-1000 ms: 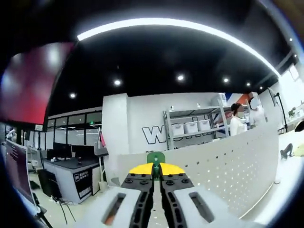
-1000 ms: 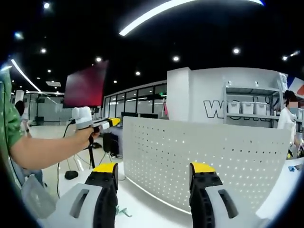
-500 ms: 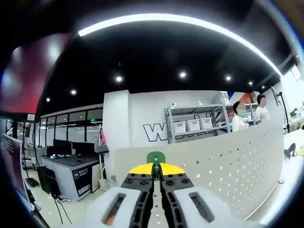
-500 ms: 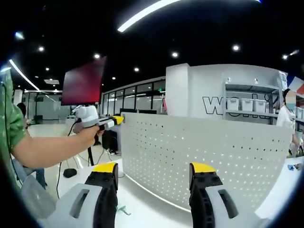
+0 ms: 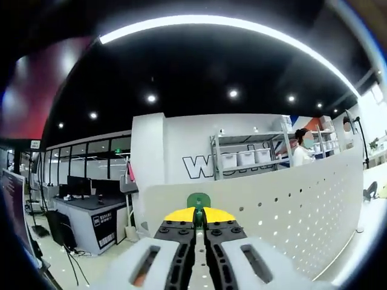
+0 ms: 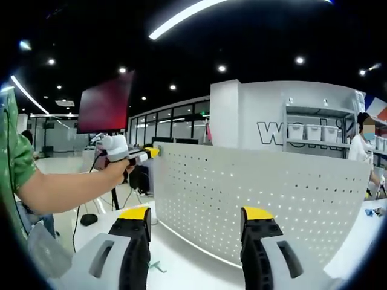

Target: Insert the hook assembly into the mounting plate slot until the hook locks in place.

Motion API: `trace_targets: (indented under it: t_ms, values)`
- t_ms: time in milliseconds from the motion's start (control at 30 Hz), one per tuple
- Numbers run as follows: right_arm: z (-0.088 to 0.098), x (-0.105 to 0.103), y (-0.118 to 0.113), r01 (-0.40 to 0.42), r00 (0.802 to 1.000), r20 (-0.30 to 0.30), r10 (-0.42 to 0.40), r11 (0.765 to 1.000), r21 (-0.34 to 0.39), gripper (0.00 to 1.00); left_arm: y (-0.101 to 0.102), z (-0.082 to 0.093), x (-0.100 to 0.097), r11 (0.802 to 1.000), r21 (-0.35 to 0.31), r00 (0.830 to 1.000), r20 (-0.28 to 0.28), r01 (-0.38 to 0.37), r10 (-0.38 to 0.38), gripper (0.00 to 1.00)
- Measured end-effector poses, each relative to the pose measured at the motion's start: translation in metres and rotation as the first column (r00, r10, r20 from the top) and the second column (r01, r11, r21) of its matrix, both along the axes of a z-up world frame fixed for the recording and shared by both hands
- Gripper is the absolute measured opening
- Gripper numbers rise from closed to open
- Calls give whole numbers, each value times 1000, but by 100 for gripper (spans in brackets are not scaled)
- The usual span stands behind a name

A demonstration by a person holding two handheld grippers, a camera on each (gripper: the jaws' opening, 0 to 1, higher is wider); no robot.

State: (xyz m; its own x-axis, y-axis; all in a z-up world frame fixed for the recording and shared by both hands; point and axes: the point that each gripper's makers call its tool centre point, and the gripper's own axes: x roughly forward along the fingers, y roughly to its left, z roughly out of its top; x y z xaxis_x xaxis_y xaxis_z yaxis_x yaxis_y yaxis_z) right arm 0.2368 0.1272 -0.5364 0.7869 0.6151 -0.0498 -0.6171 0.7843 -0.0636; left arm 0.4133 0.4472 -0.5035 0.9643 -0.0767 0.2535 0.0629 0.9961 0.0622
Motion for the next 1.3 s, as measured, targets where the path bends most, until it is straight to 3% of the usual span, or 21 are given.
trace_targets:
  t_ms: [600,967,1300]
  values:
    - [-1,1,0,5,1000,-6,-4,1000,3,59,3,-3,5,1000,-11,1000,-2,0,0,3]
    - [-1,2,-2,9,1000,-8,-9,1000,-3,58,4,-11,5,993,-119,1000,16,15,-13,3]
    - [-4,2,-2,8,1000,-15,-9,1000,-8,57,-3,-11,4,997,-69,1000,17,18,-17,3]
